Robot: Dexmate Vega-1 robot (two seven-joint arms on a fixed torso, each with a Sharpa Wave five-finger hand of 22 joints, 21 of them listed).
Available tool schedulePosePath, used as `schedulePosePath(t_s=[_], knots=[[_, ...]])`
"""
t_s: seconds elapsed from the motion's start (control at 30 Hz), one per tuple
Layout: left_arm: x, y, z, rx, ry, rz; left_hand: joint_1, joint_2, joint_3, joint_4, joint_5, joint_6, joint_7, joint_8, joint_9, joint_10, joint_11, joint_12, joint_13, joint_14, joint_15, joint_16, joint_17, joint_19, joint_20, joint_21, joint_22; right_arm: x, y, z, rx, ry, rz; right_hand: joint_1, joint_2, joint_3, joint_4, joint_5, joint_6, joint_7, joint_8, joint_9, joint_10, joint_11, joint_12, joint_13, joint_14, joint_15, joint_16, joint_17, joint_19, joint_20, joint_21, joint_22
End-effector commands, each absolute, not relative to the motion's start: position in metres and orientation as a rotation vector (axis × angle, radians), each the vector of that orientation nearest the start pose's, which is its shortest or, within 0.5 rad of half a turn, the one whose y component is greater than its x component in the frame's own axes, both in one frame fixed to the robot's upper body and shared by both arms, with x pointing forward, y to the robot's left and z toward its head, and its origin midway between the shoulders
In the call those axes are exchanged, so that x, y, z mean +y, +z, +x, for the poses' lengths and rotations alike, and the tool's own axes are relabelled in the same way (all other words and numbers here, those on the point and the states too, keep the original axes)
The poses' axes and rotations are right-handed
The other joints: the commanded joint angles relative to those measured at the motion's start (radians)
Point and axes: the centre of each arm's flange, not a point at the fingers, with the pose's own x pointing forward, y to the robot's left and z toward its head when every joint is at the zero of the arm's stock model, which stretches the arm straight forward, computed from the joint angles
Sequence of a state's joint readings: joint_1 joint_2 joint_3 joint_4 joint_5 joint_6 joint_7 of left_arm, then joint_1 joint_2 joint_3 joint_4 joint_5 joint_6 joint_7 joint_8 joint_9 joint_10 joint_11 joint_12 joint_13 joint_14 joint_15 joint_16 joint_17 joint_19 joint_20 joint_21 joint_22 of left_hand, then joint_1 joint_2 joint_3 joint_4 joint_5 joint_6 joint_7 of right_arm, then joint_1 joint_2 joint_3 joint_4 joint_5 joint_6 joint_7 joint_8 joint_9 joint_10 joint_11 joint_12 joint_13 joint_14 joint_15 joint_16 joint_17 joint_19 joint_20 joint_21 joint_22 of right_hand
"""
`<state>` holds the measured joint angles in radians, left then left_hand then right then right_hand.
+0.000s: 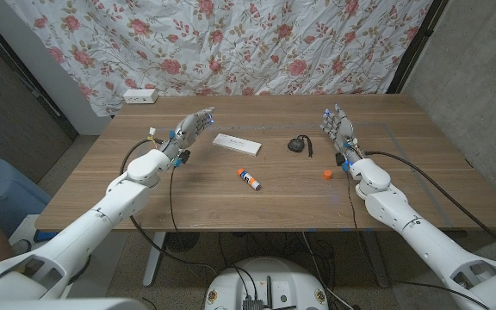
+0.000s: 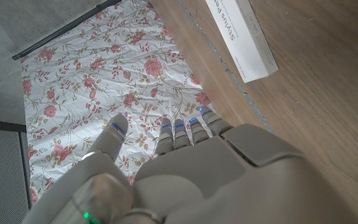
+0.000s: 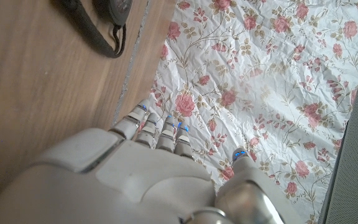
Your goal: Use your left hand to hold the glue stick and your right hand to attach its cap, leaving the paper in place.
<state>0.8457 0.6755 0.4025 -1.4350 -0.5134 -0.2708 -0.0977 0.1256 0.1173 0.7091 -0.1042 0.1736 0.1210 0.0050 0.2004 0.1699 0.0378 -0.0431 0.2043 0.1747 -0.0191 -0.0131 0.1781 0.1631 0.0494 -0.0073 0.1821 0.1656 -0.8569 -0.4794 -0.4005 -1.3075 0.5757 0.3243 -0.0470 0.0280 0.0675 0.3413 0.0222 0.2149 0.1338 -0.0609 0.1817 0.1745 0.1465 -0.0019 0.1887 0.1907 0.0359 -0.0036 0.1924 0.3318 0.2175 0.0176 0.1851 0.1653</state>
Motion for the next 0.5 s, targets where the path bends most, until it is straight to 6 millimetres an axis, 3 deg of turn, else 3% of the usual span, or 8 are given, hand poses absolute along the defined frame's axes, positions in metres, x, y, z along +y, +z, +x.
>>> schedulePosePath(t_s=[0.03,0.5], knots=[[0.295,0.02,0.615,-0.666,-0.336,0.428,0.021,0.007,0.005,-0.019,0.0,0.024,-0.009,0.007,0.005,0.019,-0.01,0.007,0.002,0.012,-0.008,0.005,0.003,0.014,-0.004,0.008,0.001,-0.257,-0.033,0.653,-0.626,0.16,0.006,-0.003,0.003,0.005,0.001,0.004,0.005,0.0,0.004,0.003,0.005,-0.003,0.004,0.001,-0.001,-0.005,0.002,-0.001,0.006,-0.004,0.001,0.004],[0.292,0.039,0.598,-0.694,-0.373,0.581,0.048,0.003,0.007,-0.062,0.001,0.087,-0.053,0.012,0.006,0.06,-0.044,0.009,0.003,0.039,-0.037,0.005,0.003,0.036,-0.013,0.009,0.001,-0.262,-0.029,0.648,-0.63,0.146,-0.006,0.0,0.004,0.006,0.0,0.004,0.007,0.001,0.005,0.003,0.008,-0.004,0.005,0.0,-0.001,-0.004,0.002,-0.009,0.005,-0.006,0.002,0.004]])
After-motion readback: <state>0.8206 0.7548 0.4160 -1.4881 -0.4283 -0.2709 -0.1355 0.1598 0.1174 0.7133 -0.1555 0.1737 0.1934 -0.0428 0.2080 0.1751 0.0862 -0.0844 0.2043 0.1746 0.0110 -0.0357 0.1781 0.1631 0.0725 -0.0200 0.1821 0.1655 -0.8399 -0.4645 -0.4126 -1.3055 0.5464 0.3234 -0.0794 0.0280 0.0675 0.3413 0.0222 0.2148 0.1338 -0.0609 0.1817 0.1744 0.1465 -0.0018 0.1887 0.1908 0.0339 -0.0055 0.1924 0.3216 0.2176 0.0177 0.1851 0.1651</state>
